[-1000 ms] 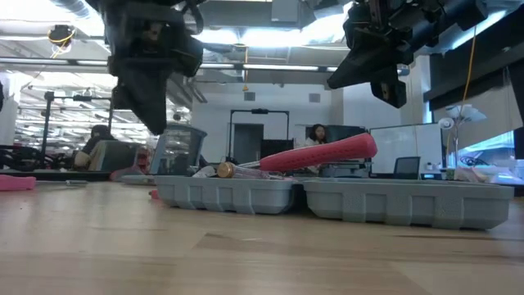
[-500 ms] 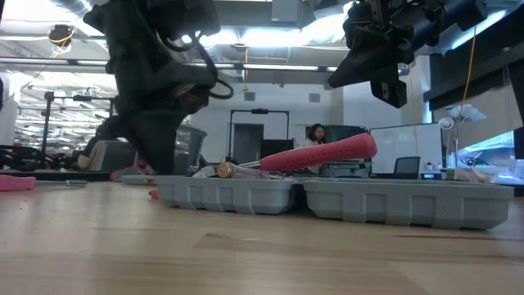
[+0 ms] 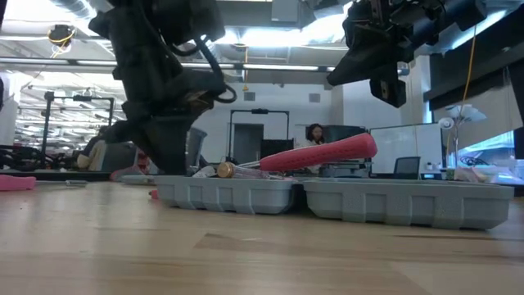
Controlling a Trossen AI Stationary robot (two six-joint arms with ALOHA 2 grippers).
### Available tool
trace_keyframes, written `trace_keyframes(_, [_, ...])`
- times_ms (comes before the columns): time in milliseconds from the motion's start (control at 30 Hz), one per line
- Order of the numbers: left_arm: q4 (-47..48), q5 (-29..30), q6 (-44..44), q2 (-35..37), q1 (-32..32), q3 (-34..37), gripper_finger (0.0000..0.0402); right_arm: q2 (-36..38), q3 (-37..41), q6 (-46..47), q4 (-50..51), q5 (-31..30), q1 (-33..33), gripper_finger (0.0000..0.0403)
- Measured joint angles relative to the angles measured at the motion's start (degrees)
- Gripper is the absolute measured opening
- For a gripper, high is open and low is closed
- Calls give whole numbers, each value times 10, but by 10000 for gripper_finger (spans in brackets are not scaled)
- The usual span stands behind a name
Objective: Prefit tool cases
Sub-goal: Move the left orange multi bit set to the middle left of the table
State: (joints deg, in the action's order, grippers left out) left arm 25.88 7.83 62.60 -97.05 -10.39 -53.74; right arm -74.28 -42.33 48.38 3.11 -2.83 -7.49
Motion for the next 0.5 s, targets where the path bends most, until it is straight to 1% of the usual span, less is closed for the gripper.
trace_keyframes(100, [-2,-1,4,-12,0,0,0,0,0,0,0,0,0,1])
trace_keyframes(200, [-12,-15,4,-21,0,-1,0,0,0,0,-1,0,0,1])
trace_keyframes(300, [-1,-16,1,-21,-4,-2,0,0,0,0,-1,0,0,1])
trace_keyframes(500, [104,-26,-51,-4,-5,-2,0,0,0,0,0,0,0,1])
